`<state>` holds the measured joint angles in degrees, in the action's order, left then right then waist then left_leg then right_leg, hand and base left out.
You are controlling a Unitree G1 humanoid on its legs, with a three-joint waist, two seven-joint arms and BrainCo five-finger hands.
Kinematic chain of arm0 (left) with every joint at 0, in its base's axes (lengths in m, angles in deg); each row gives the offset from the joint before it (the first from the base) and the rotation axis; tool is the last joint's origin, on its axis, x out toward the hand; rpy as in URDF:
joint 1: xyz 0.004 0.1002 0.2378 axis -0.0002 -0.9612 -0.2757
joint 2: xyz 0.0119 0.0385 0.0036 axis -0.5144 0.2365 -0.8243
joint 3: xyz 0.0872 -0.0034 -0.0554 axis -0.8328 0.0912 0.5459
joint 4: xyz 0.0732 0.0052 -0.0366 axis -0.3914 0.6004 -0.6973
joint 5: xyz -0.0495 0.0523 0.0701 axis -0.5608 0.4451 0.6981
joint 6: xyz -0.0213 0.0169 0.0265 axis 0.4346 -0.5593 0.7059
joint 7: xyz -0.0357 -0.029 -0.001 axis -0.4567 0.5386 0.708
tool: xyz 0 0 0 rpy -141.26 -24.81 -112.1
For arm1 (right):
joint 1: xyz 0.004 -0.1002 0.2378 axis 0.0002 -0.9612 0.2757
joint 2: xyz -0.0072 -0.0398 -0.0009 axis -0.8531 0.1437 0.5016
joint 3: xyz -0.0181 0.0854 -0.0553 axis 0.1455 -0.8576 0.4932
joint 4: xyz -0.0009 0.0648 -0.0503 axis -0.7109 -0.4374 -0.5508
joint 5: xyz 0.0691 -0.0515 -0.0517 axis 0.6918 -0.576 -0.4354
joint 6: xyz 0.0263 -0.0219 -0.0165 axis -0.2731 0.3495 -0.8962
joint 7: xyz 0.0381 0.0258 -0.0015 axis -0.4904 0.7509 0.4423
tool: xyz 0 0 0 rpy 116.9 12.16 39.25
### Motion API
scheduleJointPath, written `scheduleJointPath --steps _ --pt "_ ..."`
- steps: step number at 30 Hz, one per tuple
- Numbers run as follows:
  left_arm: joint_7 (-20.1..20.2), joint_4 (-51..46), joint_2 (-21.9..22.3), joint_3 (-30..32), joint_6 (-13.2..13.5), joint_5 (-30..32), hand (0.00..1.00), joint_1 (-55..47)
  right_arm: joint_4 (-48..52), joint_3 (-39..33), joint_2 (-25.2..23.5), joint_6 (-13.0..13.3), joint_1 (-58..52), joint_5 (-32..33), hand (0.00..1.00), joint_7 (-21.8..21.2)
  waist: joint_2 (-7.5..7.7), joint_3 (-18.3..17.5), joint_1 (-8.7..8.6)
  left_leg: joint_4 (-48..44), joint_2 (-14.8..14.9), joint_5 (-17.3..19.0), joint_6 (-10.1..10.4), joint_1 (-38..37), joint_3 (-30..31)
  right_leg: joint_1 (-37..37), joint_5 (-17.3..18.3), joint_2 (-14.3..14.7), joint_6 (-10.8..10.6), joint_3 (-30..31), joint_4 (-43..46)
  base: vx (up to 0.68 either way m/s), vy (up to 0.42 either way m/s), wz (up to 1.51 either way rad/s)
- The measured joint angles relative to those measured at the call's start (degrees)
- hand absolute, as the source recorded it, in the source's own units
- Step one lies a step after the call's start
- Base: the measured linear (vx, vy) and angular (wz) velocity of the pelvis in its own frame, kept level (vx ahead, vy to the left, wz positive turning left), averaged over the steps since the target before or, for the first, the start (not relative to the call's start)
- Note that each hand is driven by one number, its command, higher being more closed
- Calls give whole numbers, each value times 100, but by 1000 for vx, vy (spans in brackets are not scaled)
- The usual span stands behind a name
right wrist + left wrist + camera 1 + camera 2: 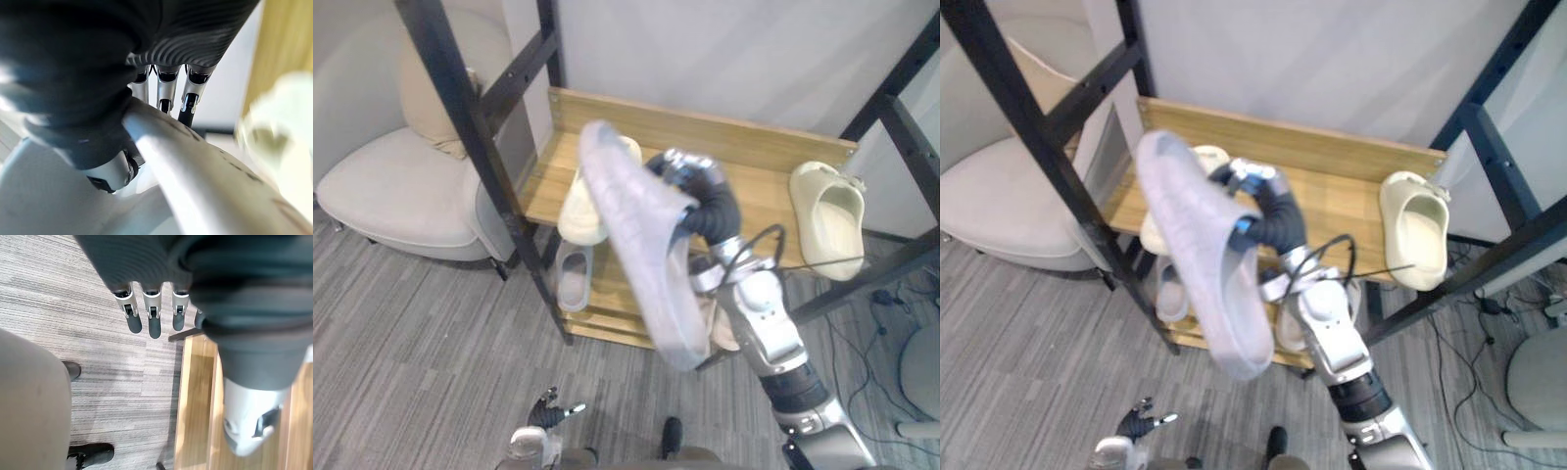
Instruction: Organize the slippers on the shoe rack
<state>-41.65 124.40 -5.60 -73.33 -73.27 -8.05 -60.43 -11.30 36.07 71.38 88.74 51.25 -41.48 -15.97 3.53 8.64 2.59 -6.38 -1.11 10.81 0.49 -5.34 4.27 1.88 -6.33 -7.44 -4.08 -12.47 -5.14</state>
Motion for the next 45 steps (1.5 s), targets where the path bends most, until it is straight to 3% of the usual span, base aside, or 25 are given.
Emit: scheduleJointPath --steps 9,14,17,19,22,27,31,33,38,45 --pt "10 139 9 -131 68 31 0 65 -438 1153 8 -150 -713 -57 100 -497 -77 -84 84 -108 47 -56 81 230 361 5 138 12 -43 -315 90 -103 -65 21" --pt "-10 132 10 -130 97 28 0 553 -988 1300 62 -281 -584 -291 100 -539 -197 594 104 -1641 -119 325 219 1481 741 -1320 1079 -397 85 -593 2418 -182 -6 50" --pt "-39 85 3 -110 132 -24 0 882 -987 1299 223 -291 -323 -514 100 -451 -269 986 97 -2497 -232 594 223 2291 818 -2084 1467 -598 69 -624 3297 -305 26 26" --pt "-100 56 17 -79 201 -80 0 1065 -991 1215 283 -291 -175 -645 100 -358 -317 1164 96 -2908 -240 697 218 2759 828 -2539 1545 -640 104 -626 3653 -216 22 6" --pt "-204 -278 78 168 229 -185 0 1220 -987 774 272 -294 -66 -953 100 -79 -280 1397 98 -3861 -329 957 323 3637 736 -3494 1910 -885 149 -501 4778 -148 -9 1" --pt "-311 -647 260 609 296 -307 0 1378 -971 188 256 -295 143 -1140 100 357 -284 1454 90 -5094 -327 1408 406 4801 745 -4605 2415 -1041 283 -437 6016 -104 -24 3" --pt "-50 -1330 440 766 487 -470 0 1122 -987 -326 302 -303 476 -1290 100 766 -410 1441 358 -5861 -280 1737 526 5476 791 -5299 2787 -1072 377 -393 6817 -43 -52 1" --pt "-206 -1362 455 913 482 -469 0 1146 -1017 -474 302 -303 747 -1391 100 869 -419 1443 383 -6029 -273 1777 546 5718 819 -5505 2883 -1104 423 -428 7015 -18 -55 19" --pt "-653 -872 196 1107 283 -571 0 1409 -1821 -1092 465 -326 1991 -1441 100 1572 -245 1540 343 -6737 -113 1830 722 6590 769 -6276 3129 -1223 680 -553 7778 -5 -64 18" --pt "-789 -812 171 1147 290 -695 0 1410 -2943 -1412 520 -538 3122 -1872 100 2391 -224 1550 393 -6926 14 1848 746 7009 672 -6707 3246 -1245 640 -535 8005 -7 -12 1"
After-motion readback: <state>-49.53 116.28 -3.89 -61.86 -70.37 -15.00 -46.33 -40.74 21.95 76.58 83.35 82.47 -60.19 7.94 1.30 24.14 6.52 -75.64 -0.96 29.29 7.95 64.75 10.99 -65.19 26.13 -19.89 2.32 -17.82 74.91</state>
